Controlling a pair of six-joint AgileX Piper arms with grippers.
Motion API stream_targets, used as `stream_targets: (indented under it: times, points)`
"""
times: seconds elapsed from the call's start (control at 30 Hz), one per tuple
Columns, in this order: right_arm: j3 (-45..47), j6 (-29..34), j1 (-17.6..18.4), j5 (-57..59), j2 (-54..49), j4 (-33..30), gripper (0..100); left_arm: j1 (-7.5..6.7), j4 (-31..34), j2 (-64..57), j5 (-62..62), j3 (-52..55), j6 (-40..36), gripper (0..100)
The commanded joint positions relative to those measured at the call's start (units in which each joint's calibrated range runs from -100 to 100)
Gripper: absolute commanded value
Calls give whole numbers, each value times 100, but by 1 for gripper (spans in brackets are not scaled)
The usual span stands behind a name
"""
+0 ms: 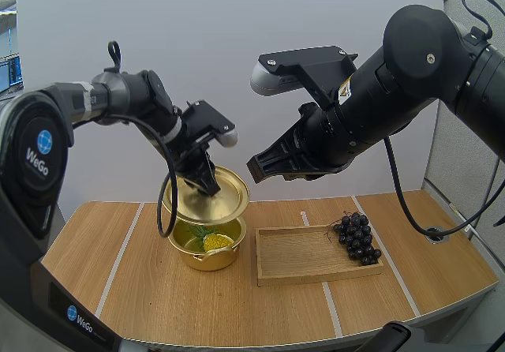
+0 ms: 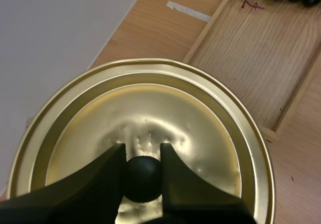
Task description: Open the pot, put the pineapple inside, and close it
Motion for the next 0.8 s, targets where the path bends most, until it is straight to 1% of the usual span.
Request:
stream_targets:
  times: [0.0,0.17,0.3,0.4,0.53,0.6,0.77]
  points:
    - [-82,10,-24,0,-33,-31,0,-20,-458,263,-532,396,479,0]
    - [-82,10,-24,0,-33,-31,0,-5,-462,478,-987,542,502,0]
    - [-82,10,-24,0,-33,-31,0,2,-476,561,-1375,740,677,0]
    - [-82,10,-24,0,-33,-31,0,73,-594,631,-1529,839,821,0]
    - [-82,10,-24,0,-33,-31,0,214,-939,674,-1507,839,1033,0]
    - [-82,10,-24,0,-33,-31,0,254,-1098,707,-1360,839,1172,0]
    - [-82,10,-24,0,-33,-31,0,254,-1126,880,-1206,839,1225,0]
